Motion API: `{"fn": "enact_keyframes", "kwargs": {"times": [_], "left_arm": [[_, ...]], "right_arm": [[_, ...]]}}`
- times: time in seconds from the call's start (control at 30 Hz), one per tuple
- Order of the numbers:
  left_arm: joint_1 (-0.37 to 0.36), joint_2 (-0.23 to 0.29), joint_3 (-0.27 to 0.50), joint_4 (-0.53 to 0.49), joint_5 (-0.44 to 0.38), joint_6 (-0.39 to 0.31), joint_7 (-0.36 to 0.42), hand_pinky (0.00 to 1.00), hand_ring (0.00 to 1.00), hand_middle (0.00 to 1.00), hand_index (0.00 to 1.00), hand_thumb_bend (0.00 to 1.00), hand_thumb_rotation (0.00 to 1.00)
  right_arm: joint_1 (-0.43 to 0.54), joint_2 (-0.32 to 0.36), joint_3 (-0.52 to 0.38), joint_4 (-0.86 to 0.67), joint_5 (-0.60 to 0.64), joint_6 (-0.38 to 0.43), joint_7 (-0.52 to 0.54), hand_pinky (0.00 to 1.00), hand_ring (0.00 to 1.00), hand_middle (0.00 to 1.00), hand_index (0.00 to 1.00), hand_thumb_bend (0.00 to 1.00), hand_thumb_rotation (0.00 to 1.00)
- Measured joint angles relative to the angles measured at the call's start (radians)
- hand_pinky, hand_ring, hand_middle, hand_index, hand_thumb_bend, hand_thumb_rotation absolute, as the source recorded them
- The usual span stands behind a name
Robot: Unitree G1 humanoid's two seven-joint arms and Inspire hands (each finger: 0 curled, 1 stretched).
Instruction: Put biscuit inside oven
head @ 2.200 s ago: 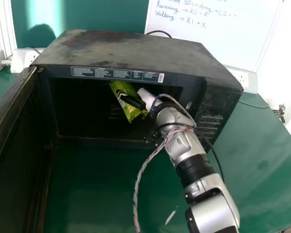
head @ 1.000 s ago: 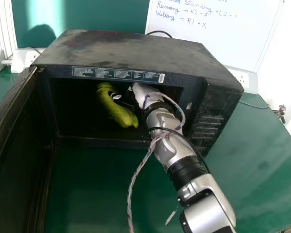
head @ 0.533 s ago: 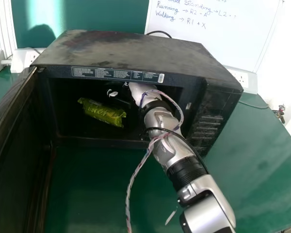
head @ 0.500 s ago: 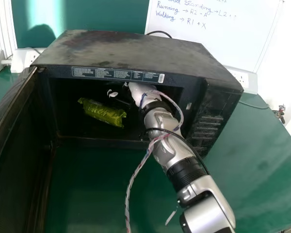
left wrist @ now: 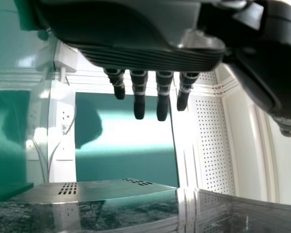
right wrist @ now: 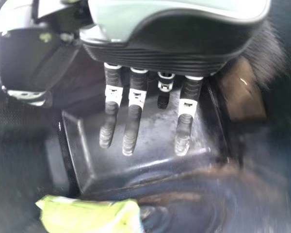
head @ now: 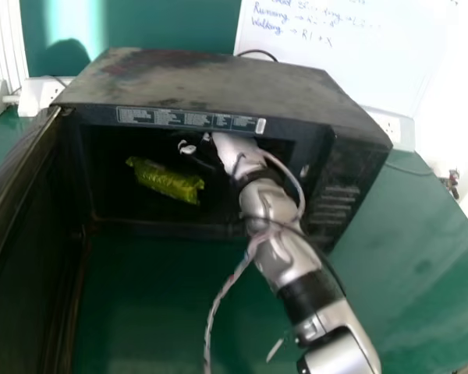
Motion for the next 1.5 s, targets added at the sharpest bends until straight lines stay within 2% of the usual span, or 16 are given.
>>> {"fn": "enact_keyframes", "kwargs": {"times": [0.23,0.33,0.5,0.6,1.07,1.27,1.37,1.5], "left_arm": [[-0.003,0.001,0.0,0.002,0.0,0.0,-0.001,1.0,0.91,0.93,0.99,1.0,1.0],[-0.004,0.001,0.0,0.003,-0.001,0.0,-0.002,1.0,0.91,0.93,0.99,1.0,1.0],[-0.004,0.002,0.0,0.003,-0.001,0.0,-0.002,0.99,0.91,0.93,1.0,1.0,1.0],[-0.004,0.002,0.0,0.004,-0.001,0.0,-0.005,1.0,0.91,0.93,1.0,1.0,1.0],[-0.004,0.005,0.002,0.008,-0.002,0.0,-0.011,0.99,0.91,0.93,0.99,1.0,1.0],[-0.005,0.005,0.002,0.008,-0.002,-0.001,-0.011,1.0,0.91,0.93,1.0,1.0,1.0],[-0.006,0.005,0.002,0.009,-0.003,-0.001,-0.011,1.0,0.91,0.93,0.99,1.0,1.0],[-0.009,0.006,0.002,0.013,-0.004,-0.001,-0.013,1.0,0.91,0.93,1.0,1.0,1.0]], "right_arm": [[0.153,-0.003,-0.058,-0.161,0.044,-0.004,-0.02,0.3,0.38,0.48,0.64,0.78,0.31],[0.212,-0.021,-0.058,-0.237,0.039,-0.013,-0.021,0.36,0.47,0.58,0.71,0.79,0.37],[0.288,-0.038,-0.058,-0.353,0.009,0.023,-0.001,0.47,0.62,0.72,0.77,0.79,0.38],[0.319,-0.041,-0.058,-0.401,-0.004,0.041,0.009,0.48,0.62,0.74,0.8,0.78,0.41],[0.444,-0.083,-0.073,-0.614,-0.045,0.076,0.081,0.59,0.73,0.8,0.83,0.68,0.52],[0.49,-0.101,-0.108,-0.694,-0.03,0.077,0.117,0.62,0.74,0.8,0.83,0.63,0.55],[0.521,-0.103,-0.132,-0.73,-0.005,0.068,0.121,0.64,0.75,0.79,0.81,0.62,0.6],[0.561,-0.109,-0.157,-0.774,0.015,0.054,0.122,0.61,0.73,0.78,0.81,0.61,0.65]]}}
